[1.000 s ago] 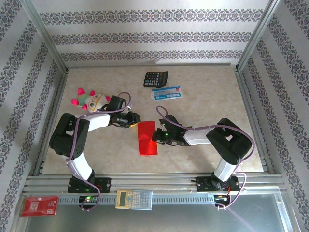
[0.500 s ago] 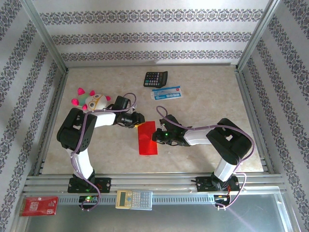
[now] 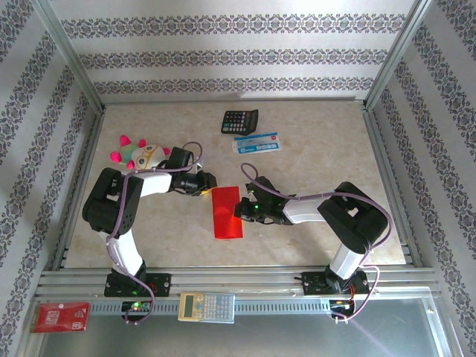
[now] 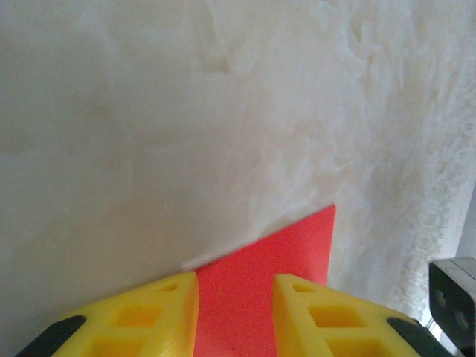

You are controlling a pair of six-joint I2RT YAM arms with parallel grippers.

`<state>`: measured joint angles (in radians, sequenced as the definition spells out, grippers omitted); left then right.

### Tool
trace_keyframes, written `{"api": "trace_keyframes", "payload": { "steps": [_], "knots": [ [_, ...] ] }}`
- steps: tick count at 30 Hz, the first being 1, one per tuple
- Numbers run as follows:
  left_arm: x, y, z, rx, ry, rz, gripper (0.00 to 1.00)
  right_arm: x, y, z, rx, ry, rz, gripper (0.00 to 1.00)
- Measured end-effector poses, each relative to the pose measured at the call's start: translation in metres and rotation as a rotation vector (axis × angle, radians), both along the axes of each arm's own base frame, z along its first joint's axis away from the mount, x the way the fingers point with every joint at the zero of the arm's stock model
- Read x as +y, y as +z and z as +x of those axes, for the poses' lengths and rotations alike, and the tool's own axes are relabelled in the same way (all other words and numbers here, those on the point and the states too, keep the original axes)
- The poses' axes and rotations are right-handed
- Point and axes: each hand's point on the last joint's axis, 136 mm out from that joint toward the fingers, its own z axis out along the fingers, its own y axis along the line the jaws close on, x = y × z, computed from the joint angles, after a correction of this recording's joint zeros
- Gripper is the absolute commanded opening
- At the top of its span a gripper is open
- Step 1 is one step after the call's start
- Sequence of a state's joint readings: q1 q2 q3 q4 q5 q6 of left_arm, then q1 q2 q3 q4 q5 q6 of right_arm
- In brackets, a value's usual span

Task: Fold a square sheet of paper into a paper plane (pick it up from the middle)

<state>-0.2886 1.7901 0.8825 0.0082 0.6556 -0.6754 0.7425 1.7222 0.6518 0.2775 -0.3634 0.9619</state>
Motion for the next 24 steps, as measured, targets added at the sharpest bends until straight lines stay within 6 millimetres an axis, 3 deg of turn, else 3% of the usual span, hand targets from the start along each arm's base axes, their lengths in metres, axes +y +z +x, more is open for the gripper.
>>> {"api": "trace_keyframes", "payload": {
  "steps": [3, 7, 10, 16, 24],
  "knots": [
    [-0.006, 0.019, -0.014, -0.034, -0.008, -0.012, 0.34, 0.000, 0.000, 0.000, 0.000, 0.000, 0.000, 0.00],
    [-0.035, 0.042, -0.036, -0.077, -0.073, -0.050, 0.35, 0.000, 0.000, 0.000, 0.000, 0.000, 0.000, 0.00],
    [-0.046, 0.033, -0.048, -0.054, -0.099, -0.054, 0.35, 0.000, 0.000, 0.000, 0.001, 0.000, -0.001, 0.00],
    [-0.035, -0.008, -0.060, 0.042, -0.077, 0.006, 0.34, 0.000, 0.000, 0.000, 0.000, 0.001, -0.001, 0.00],
    [-0.021, -0.008, -0.054, 0.031, -0.057, 0.000, 0.34, -0.001, -0.001, -0.001, 0.002, 0.000, -0.002, 0.00]
  ]
}}
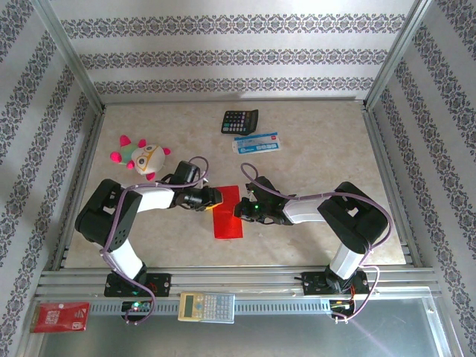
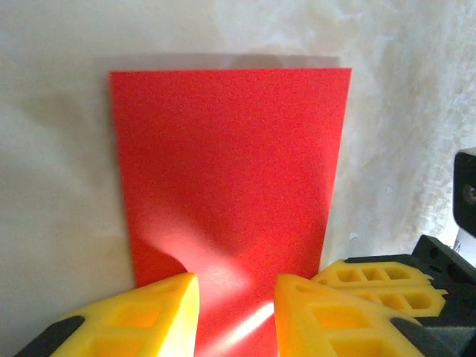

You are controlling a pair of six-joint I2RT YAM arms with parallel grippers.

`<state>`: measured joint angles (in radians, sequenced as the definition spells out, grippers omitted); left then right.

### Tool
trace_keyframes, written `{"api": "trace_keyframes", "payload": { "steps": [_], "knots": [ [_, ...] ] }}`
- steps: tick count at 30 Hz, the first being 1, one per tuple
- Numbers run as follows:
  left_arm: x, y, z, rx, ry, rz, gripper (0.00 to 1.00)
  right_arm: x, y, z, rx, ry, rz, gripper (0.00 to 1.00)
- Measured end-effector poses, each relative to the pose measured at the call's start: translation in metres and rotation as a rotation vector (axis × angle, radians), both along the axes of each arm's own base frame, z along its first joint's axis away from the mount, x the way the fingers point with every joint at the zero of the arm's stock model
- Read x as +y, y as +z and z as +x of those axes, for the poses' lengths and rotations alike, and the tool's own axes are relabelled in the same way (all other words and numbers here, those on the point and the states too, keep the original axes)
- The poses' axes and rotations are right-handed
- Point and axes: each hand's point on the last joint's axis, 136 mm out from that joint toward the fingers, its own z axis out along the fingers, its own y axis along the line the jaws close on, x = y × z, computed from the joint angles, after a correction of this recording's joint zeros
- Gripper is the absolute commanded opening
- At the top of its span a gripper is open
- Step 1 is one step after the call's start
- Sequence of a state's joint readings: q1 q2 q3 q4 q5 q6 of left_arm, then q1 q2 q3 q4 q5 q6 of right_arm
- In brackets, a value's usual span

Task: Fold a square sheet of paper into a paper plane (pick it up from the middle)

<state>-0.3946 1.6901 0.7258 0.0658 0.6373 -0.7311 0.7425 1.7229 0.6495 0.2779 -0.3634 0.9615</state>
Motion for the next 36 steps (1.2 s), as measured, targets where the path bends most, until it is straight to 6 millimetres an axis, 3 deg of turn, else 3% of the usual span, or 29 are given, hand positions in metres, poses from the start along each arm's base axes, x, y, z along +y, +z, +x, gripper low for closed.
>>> {"api": "trace_keyframes", "payload": {
  "steps": [5, 12, 19, 26, 30, 34, 36],
  "knots": [
    [0.016, 0.006, 0.006, -0.022, 0.040, 0.014, 0.34, 0.000, 0.000, 0.000, 0.001, 0.000, -0.001, 0.00],
    [-0.010, 0.025, 0.001, -0.057, -0.014, -0.024, 0.35, 0.000, 0.000, 0.000, 0.000, 0.000, 0.000, 0.00],
    [-0.015, 0.001, 0.012, -0.017, -0.016, 0.016, 0.34, 0.000, 0.000, 0.000, 0.000, 0.000, 0.000, 0.00],
    [-0.004, 0.003, 0.018, -0.027, 0.007, 0.022, 0.35, 0.000, 0.000, 0.000, -0.002, -0.001, 0.000, 0.00],
    [0.001, 0.022, 0.009, -0.057, 0.022, 0.005, 0.35, 0.000, 0.000, 0.000, -0.002, -0.001, -0.001, 0.00],
    [-0.017, 0.045, -0.022, -0.086, -0.020, -0.047, 0.28, 0.000, 0.000, 0.000, -0.002, -0.002, -0.001, 0.00],
    [-0.025, 0.046, -0.039, -0.068, -0.042, -0.069, 0.26, 0.000, 0.000, 0.000, -0.002, -0.002, -0.001, 0.00]
  ]
}}
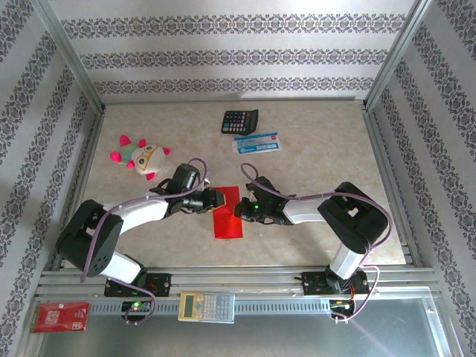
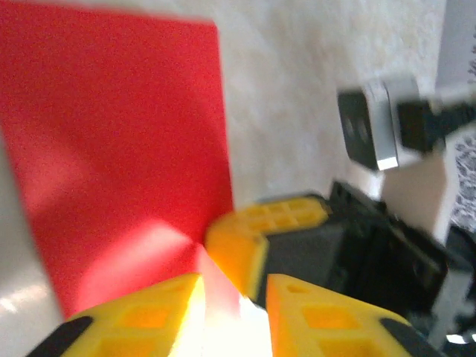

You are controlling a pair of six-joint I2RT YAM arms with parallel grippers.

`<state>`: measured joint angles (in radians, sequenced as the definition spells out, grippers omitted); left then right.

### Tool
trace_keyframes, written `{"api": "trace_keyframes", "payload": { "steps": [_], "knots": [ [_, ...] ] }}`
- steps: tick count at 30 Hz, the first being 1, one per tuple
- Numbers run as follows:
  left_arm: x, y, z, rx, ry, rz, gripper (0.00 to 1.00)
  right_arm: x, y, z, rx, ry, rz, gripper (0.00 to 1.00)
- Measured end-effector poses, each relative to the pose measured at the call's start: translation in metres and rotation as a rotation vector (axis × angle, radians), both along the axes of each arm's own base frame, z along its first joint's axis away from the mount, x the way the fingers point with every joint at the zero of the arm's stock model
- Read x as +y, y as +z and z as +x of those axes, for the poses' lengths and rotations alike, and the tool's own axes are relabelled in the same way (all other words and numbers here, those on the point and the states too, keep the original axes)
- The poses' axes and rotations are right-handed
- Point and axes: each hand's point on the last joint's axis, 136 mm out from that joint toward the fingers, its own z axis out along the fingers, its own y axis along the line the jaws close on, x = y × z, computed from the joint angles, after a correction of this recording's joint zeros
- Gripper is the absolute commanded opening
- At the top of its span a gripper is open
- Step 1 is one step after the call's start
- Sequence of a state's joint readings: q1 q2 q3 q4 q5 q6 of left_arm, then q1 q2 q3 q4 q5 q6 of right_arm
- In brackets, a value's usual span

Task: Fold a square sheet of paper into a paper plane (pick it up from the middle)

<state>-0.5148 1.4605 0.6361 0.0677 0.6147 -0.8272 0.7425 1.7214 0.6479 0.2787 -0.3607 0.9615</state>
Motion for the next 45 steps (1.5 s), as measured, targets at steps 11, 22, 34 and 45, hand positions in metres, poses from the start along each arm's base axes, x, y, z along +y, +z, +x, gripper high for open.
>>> {"api": "trace_keyframes", "payload": {
  "steps": [11, 22, 34, 45],
  "knots": [
    [0.006, -0.042, -0.038, 0.147, 0.009, 0.032, 0.19, 0.001, 0.001, 0.001, -0.002, 0.001, 0.001, 0.00],
    [0.013, -0.053, -0.043, 0.153, -0.004, 0.061, 0.19, 0.001, 0.001, 0.001, -0.003, 0.003, 0.000, 0.00],
    [0.027, -0.038, -0.050, 0.117, -0.005, 0.077, 0.23, 0.001, 0.001, 0.001, -0.003, 0.003, 0.000, 0.00],
    [0.008, -0.046, -0.060, 0.152, -0.060, 0.079, 0.22, 0.001, 0.001, 0.001, -0.009, 0.008, -0.001, 0.00]
  ]
}}
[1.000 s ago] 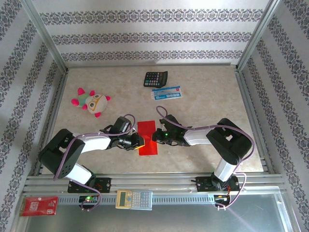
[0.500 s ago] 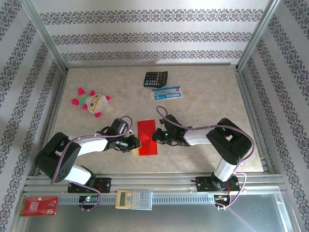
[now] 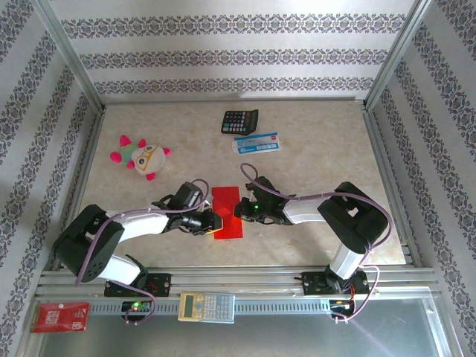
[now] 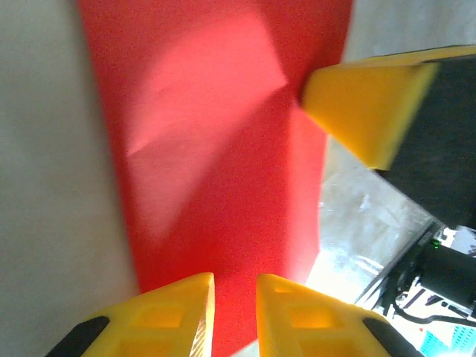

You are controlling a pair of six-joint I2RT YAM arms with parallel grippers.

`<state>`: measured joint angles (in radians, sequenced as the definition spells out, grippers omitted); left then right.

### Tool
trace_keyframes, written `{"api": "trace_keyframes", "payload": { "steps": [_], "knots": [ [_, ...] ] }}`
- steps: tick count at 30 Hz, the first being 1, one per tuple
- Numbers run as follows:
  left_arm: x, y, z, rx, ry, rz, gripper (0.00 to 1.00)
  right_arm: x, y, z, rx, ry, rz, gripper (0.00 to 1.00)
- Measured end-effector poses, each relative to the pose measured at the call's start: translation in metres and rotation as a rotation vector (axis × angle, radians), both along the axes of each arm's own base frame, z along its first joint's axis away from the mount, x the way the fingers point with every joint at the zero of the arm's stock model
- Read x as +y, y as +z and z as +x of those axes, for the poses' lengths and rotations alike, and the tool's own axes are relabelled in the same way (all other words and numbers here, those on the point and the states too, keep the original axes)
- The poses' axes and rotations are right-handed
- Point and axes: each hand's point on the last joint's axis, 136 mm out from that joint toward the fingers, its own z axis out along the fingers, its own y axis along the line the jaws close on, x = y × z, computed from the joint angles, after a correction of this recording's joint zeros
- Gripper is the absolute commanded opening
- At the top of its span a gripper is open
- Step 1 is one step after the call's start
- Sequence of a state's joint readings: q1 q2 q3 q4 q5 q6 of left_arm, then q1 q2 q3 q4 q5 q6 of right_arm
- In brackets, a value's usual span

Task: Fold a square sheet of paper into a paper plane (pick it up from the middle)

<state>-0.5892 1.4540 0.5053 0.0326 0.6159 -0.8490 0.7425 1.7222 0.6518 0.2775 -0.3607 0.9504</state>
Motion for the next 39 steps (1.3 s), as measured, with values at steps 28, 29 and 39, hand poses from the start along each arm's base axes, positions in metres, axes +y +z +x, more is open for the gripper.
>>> {"api": "trace_keyframes", "payload": {
  "steps": [28, 29, 39],
  "knots": [
    [0.009, -0.007, -0.020, 0.029, -0.025, -0.003, 0.22, 0.000, 0.000, 0.000, 0.003, 0.013, -0.012, 0.00],
    [0.010, -0.007, -0.020, 0.023, -0.029, 0.000, 0.21, 0.000, 0.000, 0.000, 0.003, 0.013, -0.012, 0.00],
    [0.014, 0.014, -0.006, -0.026, 0.029, -0.056, 0.18, 0.001, 0.001, 0.000, 0.000, 0.018, -0.015, 0.00]
  ]
}}
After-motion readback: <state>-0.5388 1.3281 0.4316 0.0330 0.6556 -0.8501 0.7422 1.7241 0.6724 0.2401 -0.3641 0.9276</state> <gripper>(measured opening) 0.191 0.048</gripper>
